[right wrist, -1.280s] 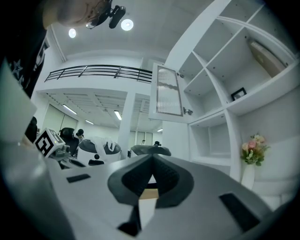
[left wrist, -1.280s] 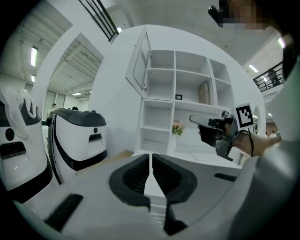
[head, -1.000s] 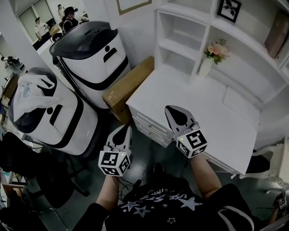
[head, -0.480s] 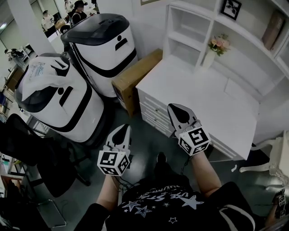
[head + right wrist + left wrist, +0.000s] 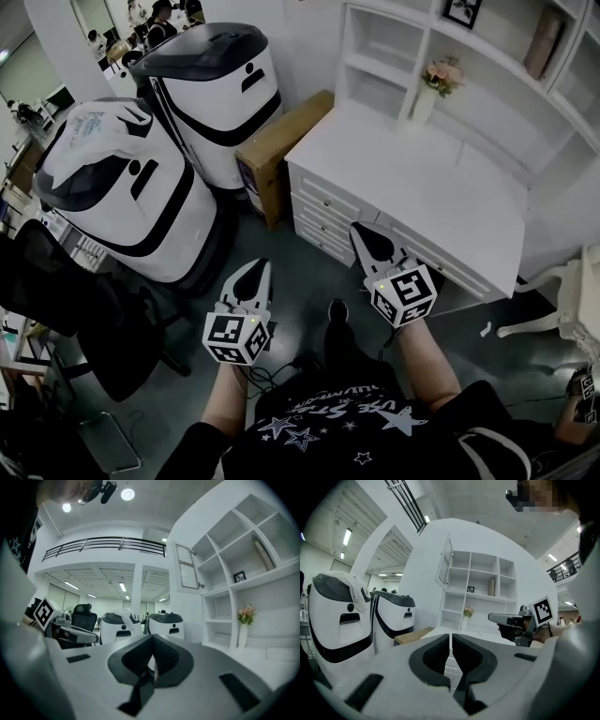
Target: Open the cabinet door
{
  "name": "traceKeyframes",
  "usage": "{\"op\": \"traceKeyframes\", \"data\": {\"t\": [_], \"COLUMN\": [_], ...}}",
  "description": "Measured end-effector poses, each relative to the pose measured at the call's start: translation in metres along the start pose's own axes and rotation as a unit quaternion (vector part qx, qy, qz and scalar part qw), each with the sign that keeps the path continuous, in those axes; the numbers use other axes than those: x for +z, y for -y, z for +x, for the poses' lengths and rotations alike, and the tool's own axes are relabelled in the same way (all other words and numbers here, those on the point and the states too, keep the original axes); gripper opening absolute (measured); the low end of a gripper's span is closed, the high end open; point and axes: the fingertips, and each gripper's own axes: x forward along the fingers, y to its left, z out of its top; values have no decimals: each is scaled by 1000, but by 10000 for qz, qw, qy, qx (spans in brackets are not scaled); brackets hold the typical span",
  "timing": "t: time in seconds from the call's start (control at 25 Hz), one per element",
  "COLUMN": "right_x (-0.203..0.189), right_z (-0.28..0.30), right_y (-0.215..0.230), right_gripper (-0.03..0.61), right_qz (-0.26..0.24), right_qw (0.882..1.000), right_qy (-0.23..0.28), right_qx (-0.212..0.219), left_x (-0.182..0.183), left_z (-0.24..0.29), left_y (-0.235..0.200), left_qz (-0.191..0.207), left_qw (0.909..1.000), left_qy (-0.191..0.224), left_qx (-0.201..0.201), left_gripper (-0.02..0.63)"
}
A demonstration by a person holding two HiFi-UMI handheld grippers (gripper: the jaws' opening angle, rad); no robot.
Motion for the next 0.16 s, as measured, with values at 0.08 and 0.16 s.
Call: {"op": "traceKeyframes", "data": {"t": [0.08,0.16], "right_x": [-3,-6], "right_z": [-5,-10], "right_y": [-13,-24], "right_gripper": [5,5], "right_qz": [-67,-112], "right_qw": [10000,9999], "right_qy": [-48,-81], "right_qx": [-32,-58], "left_x": [-4,-8], "left_z": [-13,-25], "left_y": [-6,-11], "left_qz": [-6,-6], "left_qw": [10000,10000], "left_qy": [15,36], "left_qx": [10,19], "left_gripper": [21,21]}}
